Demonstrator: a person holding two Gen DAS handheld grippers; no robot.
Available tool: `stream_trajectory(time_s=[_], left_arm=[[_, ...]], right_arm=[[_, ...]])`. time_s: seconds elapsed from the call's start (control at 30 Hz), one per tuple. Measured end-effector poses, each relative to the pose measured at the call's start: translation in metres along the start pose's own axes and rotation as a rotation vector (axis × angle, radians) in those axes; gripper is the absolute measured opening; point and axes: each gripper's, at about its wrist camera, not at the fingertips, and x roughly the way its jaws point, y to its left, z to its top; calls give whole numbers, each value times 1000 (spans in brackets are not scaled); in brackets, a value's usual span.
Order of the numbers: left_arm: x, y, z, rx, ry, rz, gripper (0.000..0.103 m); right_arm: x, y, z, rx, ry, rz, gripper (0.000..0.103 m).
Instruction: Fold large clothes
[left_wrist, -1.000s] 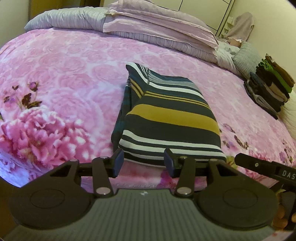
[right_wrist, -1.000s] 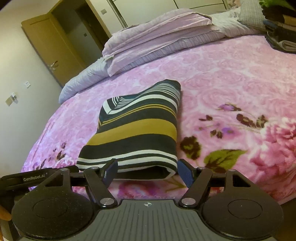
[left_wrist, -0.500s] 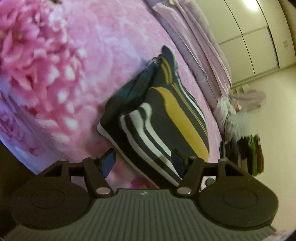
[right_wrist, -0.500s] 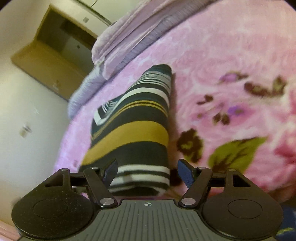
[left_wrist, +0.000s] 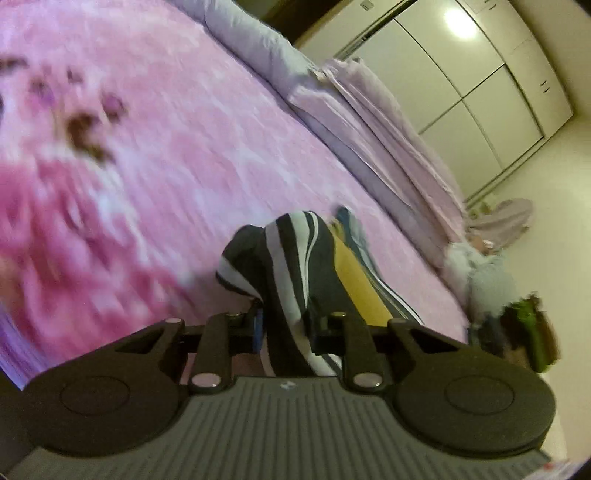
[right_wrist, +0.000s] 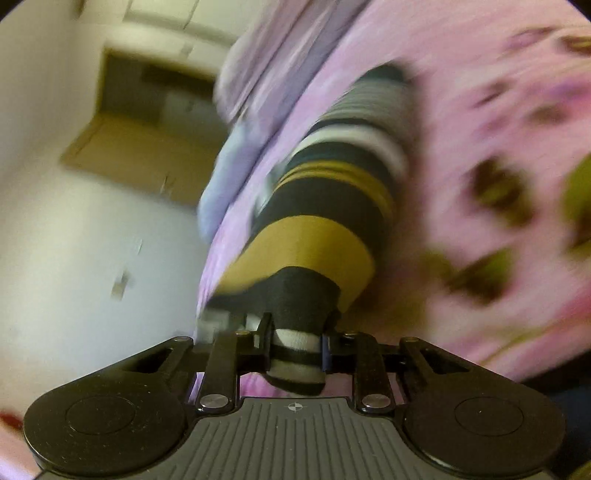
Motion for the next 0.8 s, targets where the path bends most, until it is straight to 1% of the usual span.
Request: stream_trajectory(time_s=[0.03,0.07,0.1,0.13,0.17,0.23,0.3,0.37,0.43,0.47,0.5,0.53,0.57,0.6,0.63,0.67,0.73,0.77,0.8], left_arm=[[3,5,4,-9,22,14,21],[7,10,5,-27,53,17,22],[9,15,3,-48,79,12,25],[8,18,1,-60,83,7,29],[2,21,-4,-62,79,-1,30],[-6,27,-14,-93,102,-44,46],[-6,31,-25,-141,142,-86,53],[-1,31,-34,-168,162,-116,55],[6,29,-41,-188,167,-124,55],[9,28,-42,-194,159,-124,55],[12,27,-41,-192,150,-123,53],[15,25,-39,-184,142,-117,42],[16,23,-36,-176,136,-117,35],[16,23,-32,-169,131,-122,25],[19,22,-26,-159,134,-126,22],[20,21,-19,-145,134,-125,21],[21,20,-4,-102,129,-109,19],[20,22,4,-84,115,-94,19],[22,24,14,-73,95,-76,19]], right_arm=[[10,5,-4,-24,38,-20,29],[17,7,-5,-57,59,-61,36],[19,7,-5,-82,70,-105,41],[16,5,-1,-96,72,-138,54],[10,2,4,-95,58,-150,62],[-11,-10,23,-66,-19,-146,66],[-27,-25,46,-24,-90,-167,71],[-32,-42,75,21,-121,-161,76],[-28,-58,100,87,-130,-163,76],[-22,-66,111,117,-128,-155,76],[-14,-74,120,145,-111,-132,76],[-2,-76,127,160,-103,-119,76],[5,-78,132,170,-116,-100,76],[13,-76,135,176,-129,-83,76],[20,-74,136,175,-132,-75,67],[23,-71,135,162,-131,-98,53],[21,-65,124,125,-152,-114,44],[19,-62,116,133,-161,-109,41],[17,-60,103,156,-160,-104,40]])
